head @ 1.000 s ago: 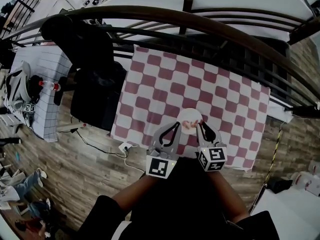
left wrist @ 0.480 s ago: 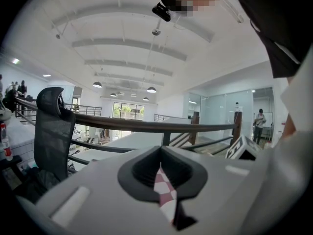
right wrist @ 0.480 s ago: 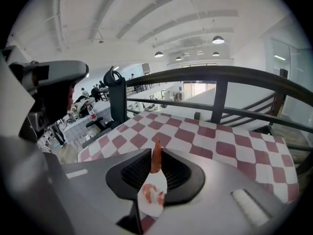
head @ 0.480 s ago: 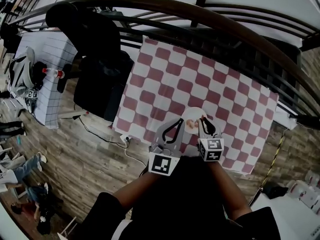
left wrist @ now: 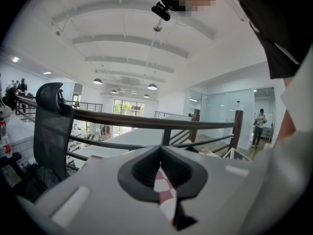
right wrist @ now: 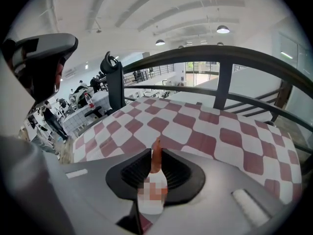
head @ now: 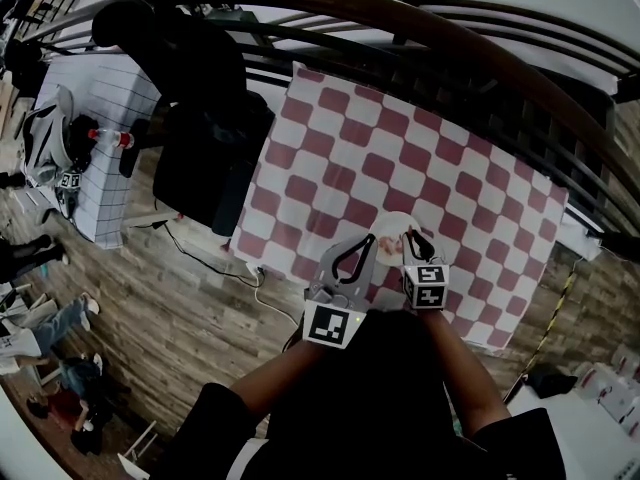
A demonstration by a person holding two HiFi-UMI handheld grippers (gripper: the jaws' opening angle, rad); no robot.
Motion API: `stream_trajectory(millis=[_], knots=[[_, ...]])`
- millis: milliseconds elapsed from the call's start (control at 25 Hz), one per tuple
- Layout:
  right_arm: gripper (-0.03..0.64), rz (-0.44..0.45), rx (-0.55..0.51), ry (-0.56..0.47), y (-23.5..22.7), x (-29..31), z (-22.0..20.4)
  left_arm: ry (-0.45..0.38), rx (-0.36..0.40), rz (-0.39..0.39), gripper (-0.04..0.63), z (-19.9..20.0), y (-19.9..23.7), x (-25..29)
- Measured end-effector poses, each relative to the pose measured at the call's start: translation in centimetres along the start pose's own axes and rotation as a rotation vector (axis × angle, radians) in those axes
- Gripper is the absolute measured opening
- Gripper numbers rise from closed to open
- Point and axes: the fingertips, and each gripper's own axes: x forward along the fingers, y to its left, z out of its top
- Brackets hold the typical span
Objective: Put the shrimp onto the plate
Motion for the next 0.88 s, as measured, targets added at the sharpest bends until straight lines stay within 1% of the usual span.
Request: stream_trajectory(millis=[120, 240, 480, 600, 720, 880], knots=[[0.063, 0.01, -0.016, 0.033, -0.2, 1.3, -1.3, 0.015, 0.014, -0.004, 0.008, -0.3, 0.1, 0.4], [0.063, 0.016, -0.033, 0.062, -0.2, 2.3, -2.1, 0.032, 0.009, 0.001, 0.008, -0.7, 0.2, 0.7], [0.063, 0.023, -0.027, 0.109, -0.5, 4.1, -3.5, 0.049, 0.028, 0.014, 0.008, -0.9, 0.7, 0.4], [0.063, 0.031, -0.019, 0.14, -0.6, 4.6, -4.7, 0.058, 0.011, 0.022, 0.008, -1.1, 0.8, 0.1], [0.063, 0.032, -0.028, 0.145, -0.7, 5.0, -4.9, 0.078, -0.004, 0.03, 0.008, -1.5, 0.9, -0.3], [0.063, 0.031, -0.033, 0.167, -0.9, 5.7, -5.4, 0.072, -0.03, 0.037, 0.008, -1.7, 1.0, -0.6]])
